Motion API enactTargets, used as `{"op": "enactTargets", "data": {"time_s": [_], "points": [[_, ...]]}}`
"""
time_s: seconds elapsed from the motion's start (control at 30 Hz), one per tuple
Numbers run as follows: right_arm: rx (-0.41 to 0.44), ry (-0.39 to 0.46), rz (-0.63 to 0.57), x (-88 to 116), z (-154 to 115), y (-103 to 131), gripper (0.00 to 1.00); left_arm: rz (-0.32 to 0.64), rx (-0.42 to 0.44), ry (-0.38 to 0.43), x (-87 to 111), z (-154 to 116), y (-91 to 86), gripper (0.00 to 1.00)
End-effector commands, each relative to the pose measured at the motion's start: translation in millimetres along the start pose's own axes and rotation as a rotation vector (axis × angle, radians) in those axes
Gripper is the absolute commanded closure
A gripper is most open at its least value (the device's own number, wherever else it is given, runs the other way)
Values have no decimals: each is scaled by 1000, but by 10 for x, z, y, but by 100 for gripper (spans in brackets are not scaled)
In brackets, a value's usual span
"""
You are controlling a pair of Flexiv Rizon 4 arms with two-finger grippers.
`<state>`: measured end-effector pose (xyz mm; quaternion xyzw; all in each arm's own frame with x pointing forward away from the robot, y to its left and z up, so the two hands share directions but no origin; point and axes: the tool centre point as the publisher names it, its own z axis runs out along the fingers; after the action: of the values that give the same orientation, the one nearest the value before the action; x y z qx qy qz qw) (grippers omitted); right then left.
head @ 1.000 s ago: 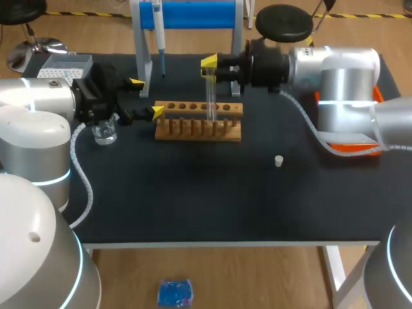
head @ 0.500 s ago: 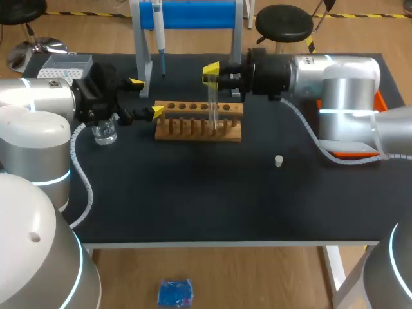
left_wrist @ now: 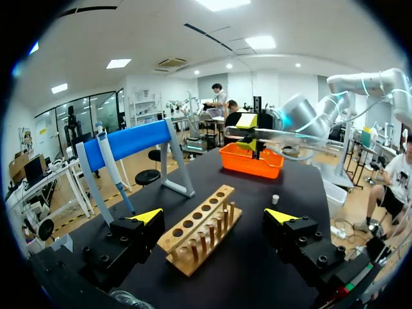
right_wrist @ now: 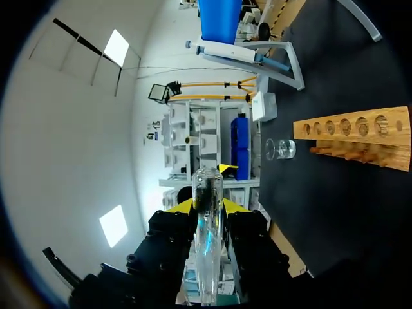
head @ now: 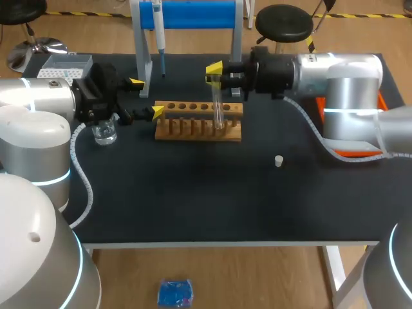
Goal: Invert the test tube, pick up the pipette, mount the tip to pipette, aspirate from beaker and dispense into the tube, eject the tip, return the pipette, and cap with the stopper.
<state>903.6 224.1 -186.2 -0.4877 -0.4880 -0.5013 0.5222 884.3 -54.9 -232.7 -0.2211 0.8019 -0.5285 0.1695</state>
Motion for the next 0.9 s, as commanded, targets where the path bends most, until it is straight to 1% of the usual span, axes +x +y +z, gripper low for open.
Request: {"op": "enactTargets", "data": {"time_s": [0.03, 0.27, 0.3, 0.33, 0.37, 0.4, 0.43, 0.47, 0.5, 0.53, 0.57, 0.6, 0.63, 0.7, 0.8, 0.83, 0.87, 0.9], "points": [[0, -2, -1, 5, -8, -9, 100, 0, -4, 3, -7, 0, -4, 0], [0, -2, -1, 5, -8, -9, 100, 0, -4, 3, -7, 0, -4, 0], [0, -2, -1, 5, -8, -9, 100, 144, -9, -41, -17, -18, -68, 0], [0, -2, -1, 5, -8, -9, 100, 257, 54, -74, -13, -37, -126, 0], [0, -2, -1, 5, -8, -9, 100, 301, 148, -82, 1, -62, -173, 0], [0, -2, -1, 5, -8, -9, 100, 371, 249, -83, 21, -95, -213, 0], [0, -2, -1, 5, -8, -9, 100, 442, 324, -85, 50, -126, -238, 0], [0, -2, -1, 5, -8, -9, 100, 487, 385, -91, 66, -143, -243, 0], [0, -2, -1, 5, -8, -9, 100, 520, 475, -71, 86, -170, -250, 0], [0, -2, -1, 5, -8, -9, 100, 569, 533, -45, 113, -193, -254, 0], [0, -2, -1, 5, -8, -9, 100, 637, 579, -7, 152, -209, -248, 0], [0, -2, -1, 5, -8, -9, 100, 673, 625, 40, 185, -223, -244, 0], [0, -2, -1, 5, -8, -9, 100, 713, 657, 68, 211, -242, -243, 0], [0, -2, -1, 5, -8, -9, 100, 768, 725, 156, 259, -285, -240, 0], [0, -2, -1, 5, -8, -9, 100, 820, 808, 280, 292, -371, -229, 0], [0, -2, -1, 5, -8, -9, 100, 811, 811, 295, 275, -387, -225, 0], [0, -2, -1, 5, -8, -9, 100, 772, 786, 266, 209, -395, -225, 0], [0, -2, -1, 5, -8, -9, 100, 664, 749, 221, 91, -382, -228, 0]]}}
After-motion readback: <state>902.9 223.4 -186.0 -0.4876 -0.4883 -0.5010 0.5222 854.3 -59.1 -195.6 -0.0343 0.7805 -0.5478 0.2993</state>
